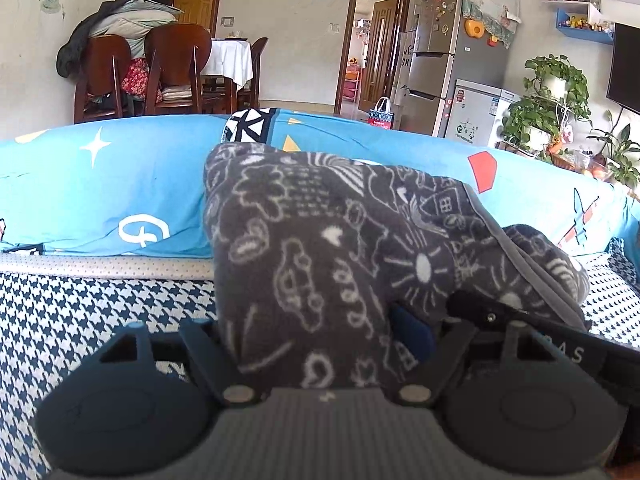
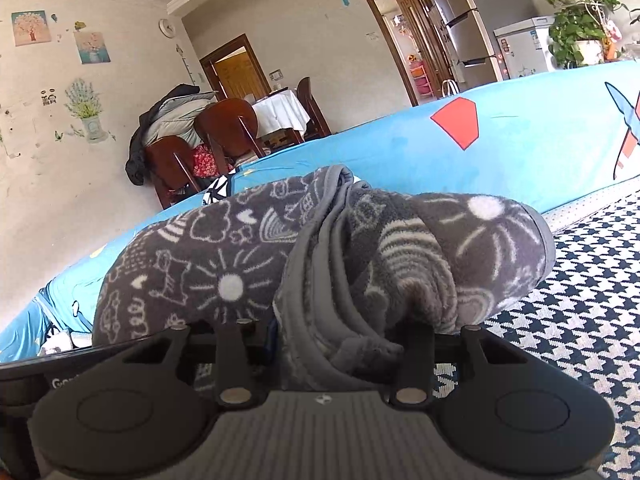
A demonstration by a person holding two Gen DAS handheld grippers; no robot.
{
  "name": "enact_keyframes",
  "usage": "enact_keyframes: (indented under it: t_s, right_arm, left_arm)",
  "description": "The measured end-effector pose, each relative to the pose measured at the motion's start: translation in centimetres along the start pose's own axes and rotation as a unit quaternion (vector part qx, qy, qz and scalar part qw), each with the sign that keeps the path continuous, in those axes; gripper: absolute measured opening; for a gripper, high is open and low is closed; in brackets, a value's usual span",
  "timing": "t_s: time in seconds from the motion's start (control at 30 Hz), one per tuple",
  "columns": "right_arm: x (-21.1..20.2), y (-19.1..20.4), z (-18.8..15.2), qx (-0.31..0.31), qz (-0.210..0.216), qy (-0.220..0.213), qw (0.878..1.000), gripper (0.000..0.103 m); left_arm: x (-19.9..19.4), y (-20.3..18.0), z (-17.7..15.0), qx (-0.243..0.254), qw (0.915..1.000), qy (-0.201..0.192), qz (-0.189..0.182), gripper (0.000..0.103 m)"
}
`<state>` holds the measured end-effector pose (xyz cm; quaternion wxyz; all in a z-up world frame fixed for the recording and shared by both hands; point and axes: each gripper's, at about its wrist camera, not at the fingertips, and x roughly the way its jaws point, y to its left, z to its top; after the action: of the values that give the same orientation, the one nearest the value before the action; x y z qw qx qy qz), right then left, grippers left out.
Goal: Fold clothes
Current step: 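Hold both grippers against the bundle's sides and push them inward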
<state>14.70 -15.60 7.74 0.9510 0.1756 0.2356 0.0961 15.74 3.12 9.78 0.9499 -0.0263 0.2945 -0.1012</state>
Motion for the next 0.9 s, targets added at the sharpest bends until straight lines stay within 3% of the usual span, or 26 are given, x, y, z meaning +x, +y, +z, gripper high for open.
enact_keyframes:
  t_s: [0.63, 0.9]
  right_arm:
    - [4.9, -1.1, -1.8, 0.023, -0.021, 0.032, 0.999, 0.045]
    - [5.6, -1.8, -1.7, 0.021, -0.051, 0.079, 0.995, 0.064]
  left_arm:
    - [5.2, 2.2, -0.9, -0.012, 0.9993, 0.036, 0.004, 0.079]
    - [5.4, 3.3, -1.0, -0.034, 0.9983, 0.044, 0.014, 0.086]
